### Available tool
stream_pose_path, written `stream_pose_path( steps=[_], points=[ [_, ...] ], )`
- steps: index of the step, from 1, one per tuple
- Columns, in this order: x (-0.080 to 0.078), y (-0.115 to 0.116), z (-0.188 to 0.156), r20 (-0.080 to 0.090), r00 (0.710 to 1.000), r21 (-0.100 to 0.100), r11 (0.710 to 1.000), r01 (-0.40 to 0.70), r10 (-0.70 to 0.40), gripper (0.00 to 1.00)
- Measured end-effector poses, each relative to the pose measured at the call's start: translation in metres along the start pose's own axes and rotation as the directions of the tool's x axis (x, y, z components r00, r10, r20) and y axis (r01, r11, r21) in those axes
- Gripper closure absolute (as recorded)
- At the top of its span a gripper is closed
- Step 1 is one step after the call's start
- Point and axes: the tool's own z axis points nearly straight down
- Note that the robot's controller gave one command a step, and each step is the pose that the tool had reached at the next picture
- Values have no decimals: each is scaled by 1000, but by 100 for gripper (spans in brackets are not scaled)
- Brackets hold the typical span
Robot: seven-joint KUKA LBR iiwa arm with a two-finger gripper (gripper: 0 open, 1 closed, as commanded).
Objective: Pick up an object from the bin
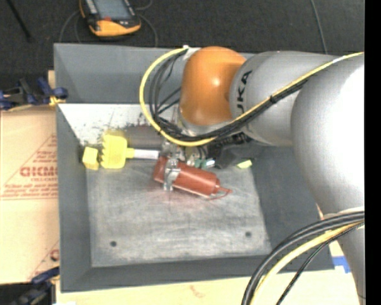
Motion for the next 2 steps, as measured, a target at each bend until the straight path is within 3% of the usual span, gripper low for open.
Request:
stream_pose_path(
  steps=[1,2],
  points=[
    [-1,-19,-89,5,1000,1,1000,15,-15,100],
    [-1,-19,-89,5,1000,1,1000,15,-15,100]
  ],
)
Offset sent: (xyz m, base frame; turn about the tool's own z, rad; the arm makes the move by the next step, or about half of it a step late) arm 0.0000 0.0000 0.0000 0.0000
